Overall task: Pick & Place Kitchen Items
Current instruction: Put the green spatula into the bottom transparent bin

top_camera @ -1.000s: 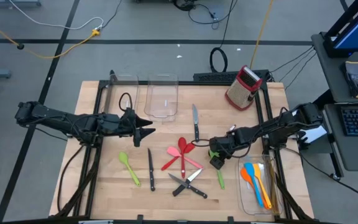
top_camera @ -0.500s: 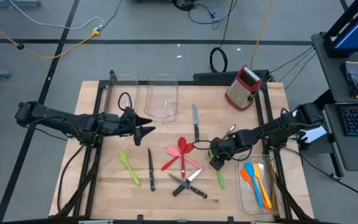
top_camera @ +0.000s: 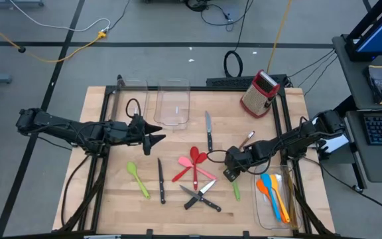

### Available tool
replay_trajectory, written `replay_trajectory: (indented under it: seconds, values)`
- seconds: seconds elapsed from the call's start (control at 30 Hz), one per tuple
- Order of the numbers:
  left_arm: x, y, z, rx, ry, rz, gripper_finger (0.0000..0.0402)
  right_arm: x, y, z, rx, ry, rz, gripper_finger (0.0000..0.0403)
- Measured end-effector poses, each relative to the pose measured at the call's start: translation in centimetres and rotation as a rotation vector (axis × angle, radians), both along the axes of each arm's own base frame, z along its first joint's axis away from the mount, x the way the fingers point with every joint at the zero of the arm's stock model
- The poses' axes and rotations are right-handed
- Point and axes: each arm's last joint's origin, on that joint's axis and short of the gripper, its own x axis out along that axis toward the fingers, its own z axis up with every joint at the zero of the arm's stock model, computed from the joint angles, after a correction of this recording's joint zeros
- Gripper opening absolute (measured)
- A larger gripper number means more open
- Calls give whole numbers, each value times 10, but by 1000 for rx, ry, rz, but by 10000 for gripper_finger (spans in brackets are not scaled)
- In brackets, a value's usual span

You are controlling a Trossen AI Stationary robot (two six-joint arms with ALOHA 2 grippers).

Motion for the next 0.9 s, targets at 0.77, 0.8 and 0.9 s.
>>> replay_trajectory:
  seconds: [0.77,0.8,0.9]
  values:
    - [0,0,0,0,0,-1,234,10,3,3,47,-106,-36,14]
    - [0,0,0,0,0,-1,234,10,3,3,49,-106,-37,15]
    - [0,0,0,0,0,-1,234,10,3,4,52,-105,-44,15]
